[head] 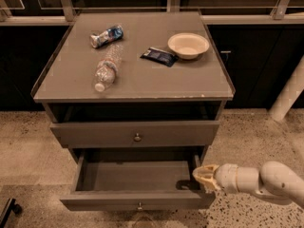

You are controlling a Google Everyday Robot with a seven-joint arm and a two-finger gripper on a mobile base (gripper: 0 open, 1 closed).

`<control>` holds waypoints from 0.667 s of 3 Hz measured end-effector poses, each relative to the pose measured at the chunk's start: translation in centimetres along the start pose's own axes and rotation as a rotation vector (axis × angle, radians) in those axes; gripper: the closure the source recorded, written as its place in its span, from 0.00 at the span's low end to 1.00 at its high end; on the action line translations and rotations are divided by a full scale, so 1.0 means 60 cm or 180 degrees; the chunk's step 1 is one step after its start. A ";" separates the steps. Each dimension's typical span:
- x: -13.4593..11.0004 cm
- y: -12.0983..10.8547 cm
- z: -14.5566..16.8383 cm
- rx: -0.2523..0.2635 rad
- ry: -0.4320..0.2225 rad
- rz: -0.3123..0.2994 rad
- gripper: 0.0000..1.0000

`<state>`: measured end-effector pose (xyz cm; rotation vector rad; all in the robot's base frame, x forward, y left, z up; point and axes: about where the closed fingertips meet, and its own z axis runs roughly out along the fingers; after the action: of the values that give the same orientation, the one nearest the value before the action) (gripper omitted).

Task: Open middle drawer

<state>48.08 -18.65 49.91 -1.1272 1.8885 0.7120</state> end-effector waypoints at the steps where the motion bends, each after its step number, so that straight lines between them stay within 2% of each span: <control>1: 0.012 -0.014 -0.030 0.0215 -0.0036 0.0064 0.82; 2: 0.011 -0.013 -0.028 0.0200 -0.0036 0.0059 0.58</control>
Offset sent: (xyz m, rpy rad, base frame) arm 0.0004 -0.0229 0.0038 -0.0018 -0.0239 -0.0775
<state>48.02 -20.57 50.16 -1.0653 1.9010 0.6634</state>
